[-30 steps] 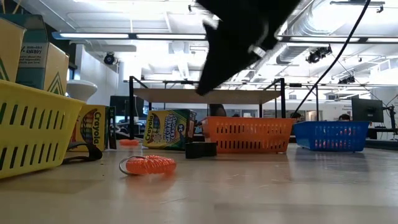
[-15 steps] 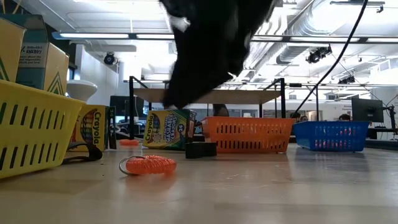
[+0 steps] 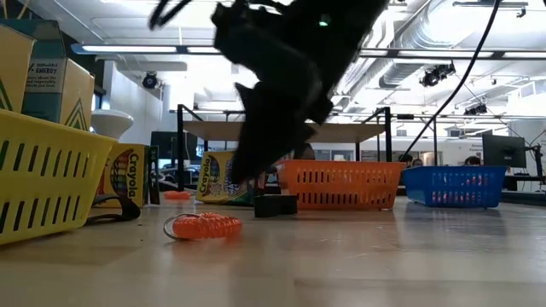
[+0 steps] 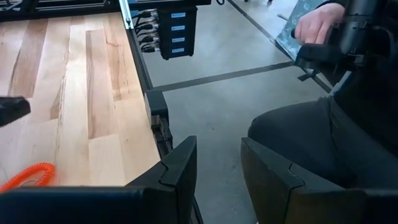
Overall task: Pick & Place Office Desk Supplies
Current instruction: Put the rubberband into the orange bin
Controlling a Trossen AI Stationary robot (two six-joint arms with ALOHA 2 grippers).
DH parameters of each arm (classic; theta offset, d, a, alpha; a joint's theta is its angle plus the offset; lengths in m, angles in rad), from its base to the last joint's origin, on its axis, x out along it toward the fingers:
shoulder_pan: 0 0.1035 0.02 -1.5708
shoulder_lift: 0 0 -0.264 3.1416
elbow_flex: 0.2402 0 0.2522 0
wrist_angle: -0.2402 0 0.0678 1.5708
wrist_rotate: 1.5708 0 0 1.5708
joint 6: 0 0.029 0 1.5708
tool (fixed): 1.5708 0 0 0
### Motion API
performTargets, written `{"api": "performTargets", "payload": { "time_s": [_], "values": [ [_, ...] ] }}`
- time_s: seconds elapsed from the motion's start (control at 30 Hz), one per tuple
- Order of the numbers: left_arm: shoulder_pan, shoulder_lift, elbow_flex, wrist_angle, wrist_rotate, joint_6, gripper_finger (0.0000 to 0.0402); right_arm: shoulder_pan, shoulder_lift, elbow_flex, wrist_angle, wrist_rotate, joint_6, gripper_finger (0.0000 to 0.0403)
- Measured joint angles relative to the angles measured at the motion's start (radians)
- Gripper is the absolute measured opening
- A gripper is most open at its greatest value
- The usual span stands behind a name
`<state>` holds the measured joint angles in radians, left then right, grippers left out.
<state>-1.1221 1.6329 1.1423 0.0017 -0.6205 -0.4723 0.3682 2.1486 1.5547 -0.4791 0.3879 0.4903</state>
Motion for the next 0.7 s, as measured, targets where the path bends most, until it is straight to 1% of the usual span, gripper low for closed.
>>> {"api": "performTargets", "payload": {
  "time_s": [0.1, 0.27, 0.47, 0.57, 0.7],
  "values": [
    [0.000, 0.000, 0.000, 0.000, 0.000, -0.005, 0.0120, -0.003, 0.007, -0.003, -0.022, 0.047, -0.043, 0.0161],
    [0.000, 0.000, 0.000, 0.002, -0.003, -0.007, 0.0120, -0.005, 0.013, -0.002, -0.044, 0.055, -0.043, 0.0161],
    [0.000, 0.000, 0.000, 0.001, -0.003, -0.007, 0.0120, -0.011, 0.037, -0.003, -0.091, 0.032, -0.049, 0.0161],
    [0.000, 0.000, 0.000, 0.002, -0.003, -0.007, 0.0120, -0.020, 0.047, 0.000, -0.088, 0.025, -0.031, 0.0159],
    [0.000, 0.000, 0.000, 0.002, -0.003, -0.007, 0.0120, -0.035, 0.048, 0.001, -0.111, -0.012, 0.004, 0.0137]
  ]
}}
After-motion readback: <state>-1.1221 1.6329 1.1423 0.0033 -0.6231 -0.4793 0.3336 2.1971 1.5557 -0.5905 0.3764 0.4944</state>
